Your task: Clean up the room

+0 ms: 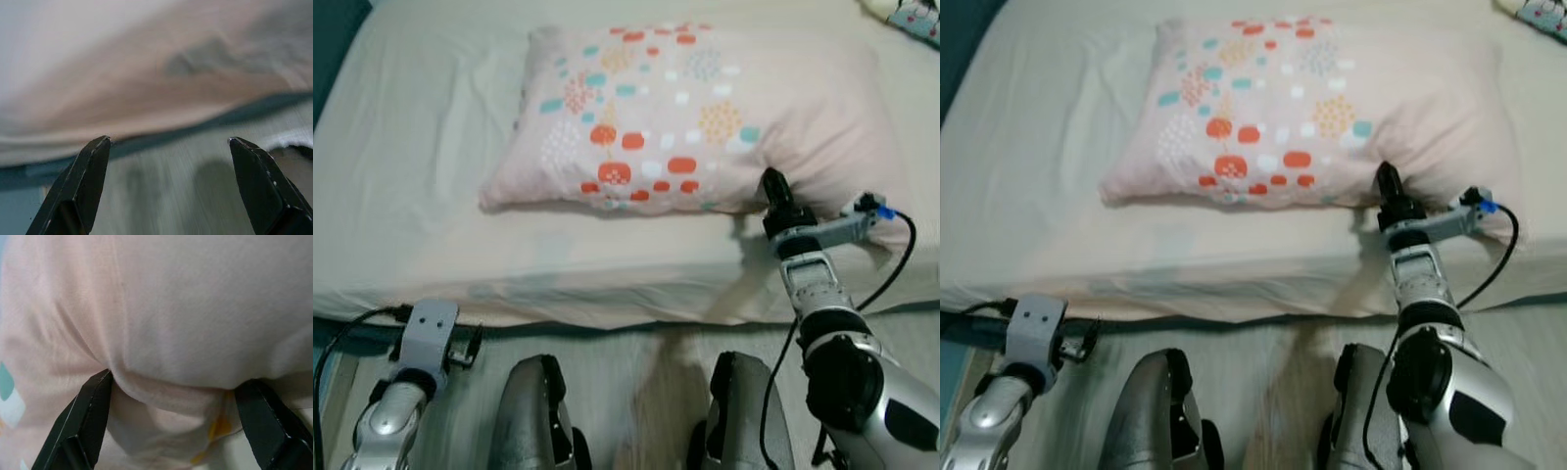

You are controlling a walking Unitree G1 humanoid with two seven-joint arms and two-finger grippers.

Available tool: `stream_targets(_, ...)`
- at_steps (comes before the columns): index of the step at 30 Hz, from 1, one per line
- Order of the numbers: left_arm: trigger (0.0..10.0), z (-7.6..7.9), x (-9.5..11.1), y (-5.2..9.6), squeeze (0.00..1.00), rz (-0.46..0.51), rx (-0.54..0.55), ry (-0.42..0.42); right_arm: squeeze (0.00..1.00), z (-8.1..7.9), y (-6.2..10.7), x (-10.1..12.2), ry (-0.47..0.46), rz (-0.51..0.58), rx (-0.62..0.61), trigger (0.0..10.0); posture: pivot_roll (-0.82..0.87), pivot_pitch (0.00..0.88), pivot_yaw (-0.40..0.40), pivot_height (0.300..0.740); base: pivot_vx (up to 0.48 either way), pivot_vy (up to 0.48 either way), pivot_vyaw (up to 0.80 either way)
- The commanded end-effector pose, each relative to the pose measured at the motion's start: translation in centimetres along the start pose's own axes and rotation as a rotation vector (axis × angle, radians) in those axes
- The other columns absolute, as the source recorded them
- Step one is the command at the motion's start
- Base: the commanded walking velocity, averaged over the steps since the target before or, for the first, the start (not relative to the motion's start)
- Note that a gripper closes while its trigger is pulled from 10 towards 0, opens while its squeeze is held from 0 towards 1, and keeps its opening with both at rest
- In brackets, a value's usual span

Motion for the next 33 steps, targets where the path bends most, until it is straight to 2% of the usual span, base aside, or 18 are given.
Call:
stream_targets(1, 10.0, -0.6, -0.7, 0.8, 0.00, -0.044, -0.003, -0.018, 0.00, -0.4, -0.1, -1.8, -0.095, -0.043, 0.011, 10.0, 0.24, 0.461, 0.079, 0.470, 0.000, 0.000, 0.00)
stream_targets(2, 10.0, -0.6, -0.7, 0.8, 0.00, -0.044, -0.003, -0.018, 0.00, -0.4, -0.1, -1.8, -0.095, -0.043, 0.011, 10.0, 0.24, 0.461, 0.079, 0.470, 0.000, 0.000, 0.00)
stream_targets(4, 10.0, -0.3, -0.4, 0.9, 0.00, -0.046, -0.017, -0.027, 0.00, -2.1, -0.3, -4.2, -0.200, -0.126, 0.092, 10.0, 0.24, 0.453, 0.078, 0.470, 0.000, 0.000, 0.00)
stream_targets(6, 10.0, 0.1, -0.1, 0.9, 0.00, -0.042, -0.030, -0.036, 0.00, -3.2, -0.1, -6.3, -0.263, -0.185, 0.135, 10.0, 0.24, 0.443, 0.079, 0.470, 0.000, 0.000, 0.00)
stream_targets(8, 10.0, 0.3, 0.1, 0.9, 0.00, -0.042, -0.036, -0.037, 0.00, -3.5, 0.0, -7.3, -0.268, -0.208, 0.138, 10.0, 0.25, 0.435, 0.079, 0.470, 0.000, 0.000, 0.00)
stream_targets(13, 10.0, 0.6, 0.2, 0.8, 0.00, -0.045, -0.048, -0.049, 0.00, -3.4, 0.0, -7.7, -0.242, -0.213, 0.102, 10.0, 0.24, 0.415, 0.082, 0.470, 0.000, 0.000, 0.00)
stream_targets(14, 10.0, 0.6, 0.3, 0.7, 0.00, -0.046, -0.050, -0.052, 0.00, -3.3, -0.1, -7.6, -0.219, -0.209, 0.084, 4.5, 0.24, 0.411, 0.081, 0.470, 0.000, 0.000, 0.00)
stream_targets(15, 10.0, 0.6, 0.3, 0.7, 0.00, -0.046, -0.050, -0.052, 0.00, -3.3, -0.1, -7.6, -0.219, -0.209, 0.084, 4.5, 0.24, 0.411, 0.081, 0.470, 0.000, 0.000, 0.00)
stream_targets(16, 10.0, 0.7, 0.3, 0.7, 0.00, -0.046, -0.052, -0.054, 0.00, -3.3, -0.3, -7.2, -0.203, -0.196, 0.070, 0.3, 0.24, 0.409, 0.081, 0.470, 0.000, 0.000, 0.00)
stream_targets(17, 10.0, 0.7, 0.4, 0.6, 0.00, -0.046, -0.053, -0.053, 0.00, -3.3, -0.6, -6.5, -0.192, -0.173, 0.069, 0.0, 0.23, 0.395, 0.078, 0.470, 0.000, 0.000, 0.00)
stream_targets(19, 10.0, 0.7, 0.4, 0.6, 0.00, -0.046, -0.053, -0.053, 0.00, -3.3, -0.6, -6.5, -0.192, -0.173, 0.069, 0.0, 0.23, 0.395, 0.078, 0.470, 0.000, 0.000, 0.00)
stream_targets(22, 10.0, 1.0, 0.6, 0.2, 0.00, -0.039, -0.048, -0.048, 0.00, -4.1, -1.7, -2.7, -0.180, -0.056, 0.137, 0.0, 0.22, 0.366, 0.070, 0.470, 0.000, 0.000, 0.00)
stream_targets(24, 10.0, 1.2, 0.7, -0.1, 0.00, -0.037, -0.045, -0.044, 0.00, -4.6, -2.0, -1.3, -0.161, -0.026, 0.177, 0.0, 0.23, 0.359, 0.068, 0.470, 0.000, 0.000, 0.00)
stream_targets(28, 10.0, 1.3, 0.8, -0.1, 0.00, -0.034, -0.043, -0.042, 0.00, -4.8, -2.2, -0.6, -0.158, -0.011, 0.199, 0.0, 0.23, 0.358, 0.067, 0.470, 0.000, 0.000, 0.00)
stream_targets(31, 10.0, 1.2, 1.4, -0.7, 0.00, -0.012, -0.033, -0.042, 0.00, -4.9, -2.4, 2.1, -0.117, 0.046, 0.210, 0.0, 0.23, 0.319, 0.052, 0.470, 0.000, 0.000, 0.00)
stream_targets(33, 10.0, 1.1, 1.6, -1.1, 0.00, -0.005, -0.024, -0.040, 0.00, -4.8, -2.4, 2.7, -0.099, 0.060, 0.206, 0.0, 0.22, 0.302, 0.042, 0.470, 0.000, 0.000, 0.00)
Point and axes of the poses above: a point about 5 cm out from each wrist's last joint towards the gripper, its own y axis pointing back from the gripper into the wrist, its own x axis along the axis of the wrist's last joint, z = x × y, the point moved 2 cm from there along -y, pointing out of the wrist towards the gripper, and after that the axes turned 3 degrees about y, right-handed, at the moved point
